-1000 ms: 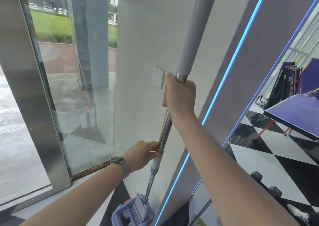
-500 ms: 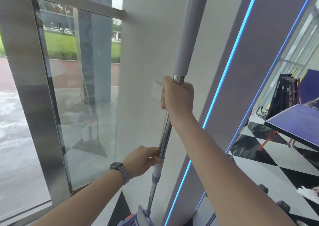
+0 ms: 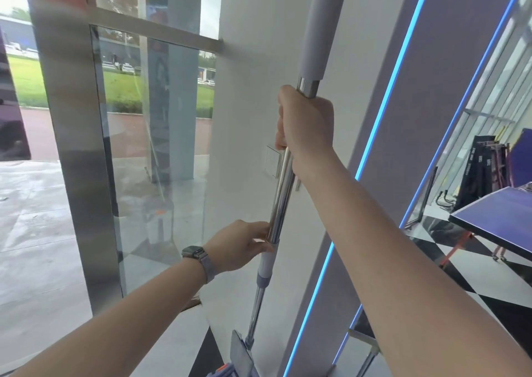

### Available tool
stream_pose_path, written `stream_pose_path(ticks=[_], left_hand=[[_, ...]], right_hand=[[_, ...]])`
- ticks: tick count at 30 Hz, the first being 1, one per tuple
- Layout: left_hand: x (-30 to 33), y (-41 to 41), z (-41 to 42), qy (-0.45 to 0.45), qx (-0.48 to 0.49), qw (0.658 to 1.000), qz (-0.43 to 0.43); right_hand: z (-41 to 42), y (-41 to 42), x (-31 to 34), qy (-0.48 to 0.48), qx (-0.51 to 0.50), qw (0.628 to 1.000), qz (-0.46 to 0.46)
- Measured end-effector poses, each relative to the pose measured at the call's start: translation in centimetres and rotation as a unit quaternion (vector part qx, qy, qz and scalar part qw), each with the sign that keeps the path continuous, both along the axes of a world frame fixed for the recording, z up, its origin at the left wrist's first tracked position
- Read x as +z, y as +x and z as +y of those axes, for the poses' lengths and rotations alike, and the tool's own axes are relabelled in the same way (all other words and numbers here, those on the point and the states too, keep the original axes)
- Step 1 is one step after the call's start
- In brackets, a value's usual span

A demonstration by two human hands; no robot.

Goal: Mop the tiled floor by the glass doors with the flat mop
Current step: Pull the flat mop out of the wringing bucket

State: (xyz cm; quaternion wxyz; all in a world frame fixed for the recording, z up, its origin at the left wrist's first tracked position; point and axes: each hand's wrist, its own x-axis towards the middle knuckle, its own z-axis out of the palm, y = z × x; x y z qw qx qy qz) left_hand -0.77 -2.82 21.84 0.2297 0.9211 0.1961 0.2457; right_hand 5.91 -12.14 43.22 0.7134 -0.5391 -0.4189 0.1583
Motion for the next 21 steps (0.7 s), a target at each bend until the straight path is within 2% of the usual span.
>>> stream_pose_path(ticks=[10, 17, 21], left_hand=[[-1.1, -7.8, 0.7, 0.006, 0.07, 0.997, 0.016], [-5.4, -15.1, 2.4, -0.02, 0.14, 0.989, 0.051], [-8.3, -18.4, 2.6, -0.047, 0.163, 0.984, 0.06]], right_hand=[[0.4, -5.3, -1.4, 0.017, 0.126, 0.992, 0.022], [2.8, -10.4, -6.5, -0.016, 0.206, 0.978, 0.015], [4.0, -13.1, -9.6, -0.045, 0.216, 0.975, 0.005]])
